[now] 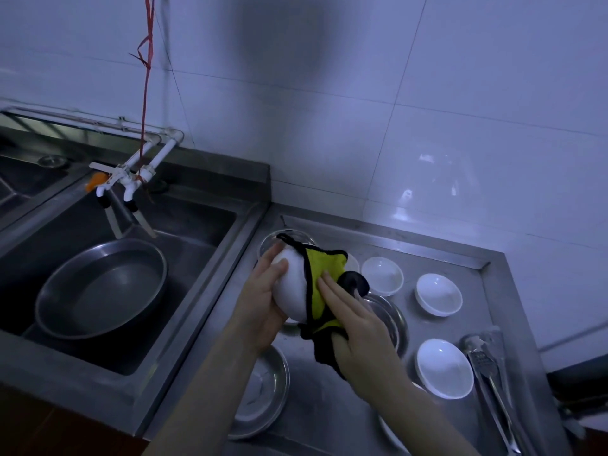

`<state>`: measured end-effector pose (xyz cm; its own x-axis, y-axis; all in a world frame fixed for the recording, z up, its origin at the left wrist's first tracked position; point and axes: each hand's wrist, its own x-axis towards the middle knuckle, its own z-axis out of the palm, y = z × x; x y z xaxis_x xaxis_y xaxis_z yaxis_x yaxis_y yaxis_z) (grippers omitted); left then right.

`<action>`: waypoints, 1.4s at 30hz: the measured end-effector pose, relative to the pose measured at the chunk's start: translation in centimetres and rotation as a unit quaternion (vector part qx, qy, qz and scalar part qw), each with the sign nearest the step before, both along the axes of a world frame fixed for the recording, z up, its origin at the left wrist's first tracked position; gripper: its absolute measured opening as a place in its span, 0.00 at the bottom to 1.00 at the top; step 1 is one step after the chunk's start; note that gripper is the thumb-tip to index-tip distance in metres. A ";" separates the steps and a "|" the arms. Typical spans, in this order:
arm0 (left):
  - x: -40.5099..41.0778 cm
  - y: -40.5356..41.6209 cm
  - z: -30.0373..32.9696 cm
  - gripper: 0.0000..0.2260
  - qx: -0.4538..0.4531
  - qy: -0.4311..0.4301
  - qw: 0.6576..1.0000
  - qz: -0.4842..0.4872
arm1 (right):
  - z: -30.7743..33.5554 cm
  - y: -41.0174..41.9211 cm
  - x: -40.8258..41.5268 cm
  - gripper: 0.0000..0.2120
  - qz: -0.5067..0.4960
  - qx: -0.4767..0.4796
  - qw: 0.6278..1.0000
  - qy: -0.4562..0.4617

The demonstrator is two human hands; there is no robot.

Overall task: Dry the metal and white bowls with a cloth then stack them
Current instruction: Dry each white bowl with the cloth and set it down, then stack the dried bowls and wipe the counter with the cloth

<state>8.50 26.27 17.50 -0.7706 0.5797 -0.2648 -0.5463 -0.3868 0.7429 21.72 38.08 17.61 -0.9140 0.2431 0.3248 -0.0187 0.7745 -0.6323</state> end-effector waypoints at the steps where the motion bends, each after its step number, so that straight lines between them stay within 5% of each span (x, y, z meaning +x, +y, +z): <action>1: 0.1 0.0 -0.4 0.19 -0.012 0.002 1.000 -0.015 | -0.1 -0.3 -0.1 0.32 0.003 0.006 1.000 -0.008; 10: -0.9 -0.8 -2.7 0.20 -0.023 -0.065 0.998 -0.008 | -1.7 0.6 -2.0 0.31 -0.003 -0.033 0.997 -0.068; 17: 0.4 -0.9 -5.8 0.10 -0.096 -0.083 0.992 0.025 | -5.6 2.5 0.8 0.27 -0.054 -0.068 0.989 -0.117; 21: 1.5 -1.5 -8.7 0.30 -0.220 -0.046 0.974 -0.037 | -6.9 3.8 2.3 0.23 -0.138 -0.101 0.980 -0.101; 23: 2.8 -1.3 -10.3 0.35 -0.304 0.041 0.948 -0.088 | -7.8 4.5 2.8 0.22 -0.174 -0.106 0.975 -0.088; 26: 5.9 -0.8 -13.2 0.29 -0.373 0.212 0.891 -0.150 | -8.7 5.5 3.3 0.22 -0.208 -0.108 0.970 -0.067; 29: 9.0 -0.6 -15.9 0.31 -0.409 0.408 0.781 -0.238 | -9.1 6.6 3.5 0.21 -0.220 -0.103 0.969 -0.051; 32: 11.1 -0.3 -18.5 0.34 -0.432 0.507 0.658 -0.350 | -9.7 7.8 3.5 0.20 -0.208 -0.097 0.971 -0.059; 36: 13.0 0.1 -21.3 0.43 -0.421 0.616 0.564 -0.353 | -10.9 8.9 3.9 0.18 -0.190 -0.093 0.974 -0.079; 38: 13.3 0.2 -22.1 0.42 -0.424 0.643 0.546 -0.329 | -11.4 9.3 4.1 0.18 -0.184 -0.094 0.975 -0.085; 42: 14.2 0.8 -21.9 0.31 -0.392 0.658 0.572 -0.294 | -12.2 10.0 4.0 0.17 -0.169 -0.078 0.978 -0.095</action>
<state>22.66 27.09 -4.42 -0.3352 0.9415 -0.0353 0.8203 0.3100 0.4806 25.69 48.04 5.42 -0.8133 0.5745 0.0917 0.3508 0.6101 -0.7105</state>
